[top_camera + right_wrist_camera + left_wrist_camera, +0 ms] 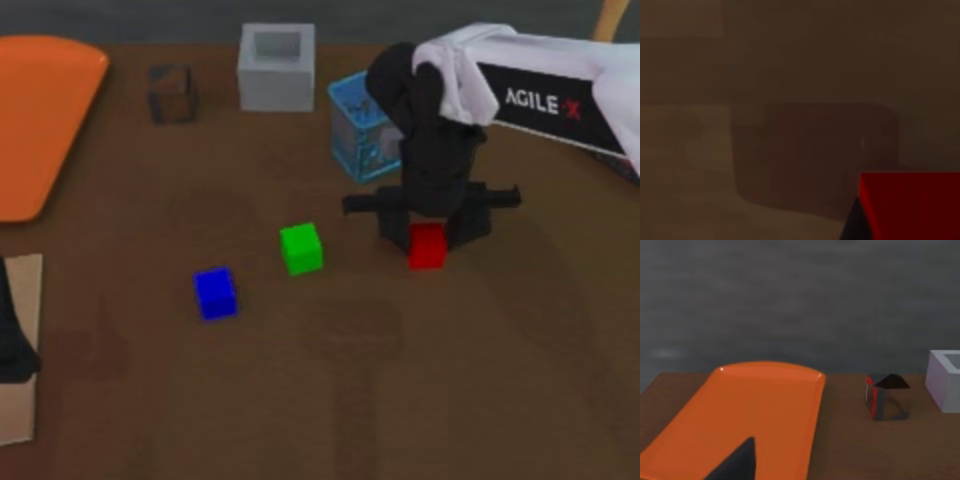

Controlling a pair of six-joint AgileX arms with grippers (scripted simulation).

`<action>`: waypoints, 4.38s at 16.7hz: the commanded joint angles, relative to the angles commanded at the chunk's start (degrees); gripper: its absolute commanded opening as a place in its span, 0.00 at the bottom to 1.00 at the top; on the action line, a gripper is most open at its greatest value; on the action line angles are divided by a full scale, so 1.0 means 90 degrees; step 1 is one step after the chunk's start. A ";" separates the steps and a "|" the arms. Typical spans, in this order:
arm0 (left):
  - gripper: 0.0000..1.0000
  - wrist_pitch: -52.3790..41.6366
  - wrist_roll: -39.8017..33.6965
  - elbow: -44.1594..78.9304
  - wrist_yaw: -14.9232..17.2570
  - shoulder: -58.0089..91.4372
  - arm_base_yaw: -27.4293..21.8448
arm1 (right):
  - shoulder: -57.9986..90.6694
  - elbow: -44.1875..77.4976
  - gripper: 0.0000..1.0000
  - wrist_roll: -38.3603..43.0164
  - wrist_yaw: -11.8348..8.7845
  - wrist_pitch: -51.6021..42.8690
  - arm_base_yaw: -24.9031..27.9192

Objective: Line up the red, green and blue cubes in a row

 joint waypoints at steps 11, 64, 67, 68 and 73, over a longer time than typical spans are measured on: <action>1.00 0.0000 0.0000 0.0000 0.0000 0.0000 0.0000 | -0.0327 0.0457 0.00 -0.0051 0.0096 -0.0566 0.0003; 1.00 0.0000 0.0000 0.0000 0.0000 0.0000 0.0000 | -0.0760 -0.0375 0.90 0.3579 0.0184 -0.0263 0.3425; 1.00 0.0000 0.0000 0.0000 0.0000 0.0000 0.0000 | -0.0760 -0.0375 1.00 0.3579 0.0184 -0.0263 0.3425; 1.00 0.0000 0.0000 0.0000 0.0000 0.0000 0.0000 | -0.0760 -0.0375 1.00 0.3579 0.0184 -0.0263 0.3425; 1.00 0.0000 0.0000 0.0000 0.0000 0.0000 0.0000 | -0.0760 -0.0375 1.00 0.3579 0.0184 -0.0263 0.3425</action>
